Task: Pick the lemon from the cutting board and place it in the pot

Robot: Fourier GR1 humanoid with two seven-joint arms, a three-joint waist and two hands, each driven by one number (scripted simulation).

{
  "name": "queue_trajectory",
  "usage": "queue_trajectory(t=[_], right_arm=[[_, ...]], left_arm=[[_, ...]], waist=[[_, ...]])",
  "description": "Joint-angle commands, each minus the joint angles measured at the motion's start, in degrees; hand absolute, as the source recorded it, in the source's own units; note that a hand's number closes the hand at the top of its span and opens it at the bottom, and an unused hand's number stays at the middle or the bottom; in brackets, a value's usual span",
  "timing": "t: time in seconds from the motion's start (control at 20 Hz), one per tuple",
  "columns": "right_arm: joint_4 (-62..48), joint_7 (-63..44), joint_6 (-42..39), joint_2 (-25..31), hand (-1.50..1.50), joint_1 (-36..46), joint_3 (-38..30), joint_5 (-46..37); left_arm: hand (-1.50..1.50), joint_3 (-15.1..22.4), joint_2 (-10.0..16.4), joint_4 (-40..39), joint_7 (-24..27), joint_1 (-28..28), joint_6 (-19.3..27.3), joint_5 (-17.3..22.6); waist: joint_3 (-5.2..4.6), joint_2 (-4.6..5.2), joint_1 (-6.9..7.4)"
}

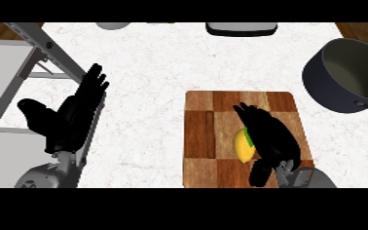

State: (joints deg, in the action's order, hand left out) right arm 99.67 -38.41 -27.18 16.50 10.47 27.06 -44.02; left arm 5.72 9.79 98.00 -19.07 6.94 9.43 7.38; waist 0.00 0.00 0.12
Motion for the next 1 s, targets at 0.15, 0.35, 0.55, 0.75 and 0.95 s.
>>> queue_trajectory(t=[0.15,0.35,0.55,0.75,0.95], right_arm=[[-1.2,-0.9,-7.2,-2.0,-1.50,2.0,-3.3,-1.8],[-8.3,3.6,-1.5,-3.2,-1.50,0.0,-0.8,-6.8],[-11.4,6.6,-0.1,-4.7,-1.50,0.9,-3.7,-8.4],[-9.4,12.4,2.9,-6.0,1.50,0.3,-0.7,-7.4],[-14.7,16.9,4.8,-6.7,1.50,3.1,-3.4,-10.1]], left_arm=[[0.00,-1.1,-2.7,-4.5,3.0,0.9,-1.3,-1.4],[0.00,0.4,-4.1,-0.5,-0.4,0.3,0.8,-3.4],[0.00,-4.8,-1.2,-2.2,0.0,1.5,-4.1,-0.4],[0.00,-1.9,-3.4,-1.9,-0.4,1.3,-2.1,-2.4],[0.00,-3.5,-3.3,-2.6,1.2,0.5,-3.6,-2.4]], waist=[[-0.01,0.00,-0.13],[0.01,0.01,-0.03],[0.00,0.00,-0.06],[0.02,-0.03,-0.08],[0.00,0.00,0.00]])
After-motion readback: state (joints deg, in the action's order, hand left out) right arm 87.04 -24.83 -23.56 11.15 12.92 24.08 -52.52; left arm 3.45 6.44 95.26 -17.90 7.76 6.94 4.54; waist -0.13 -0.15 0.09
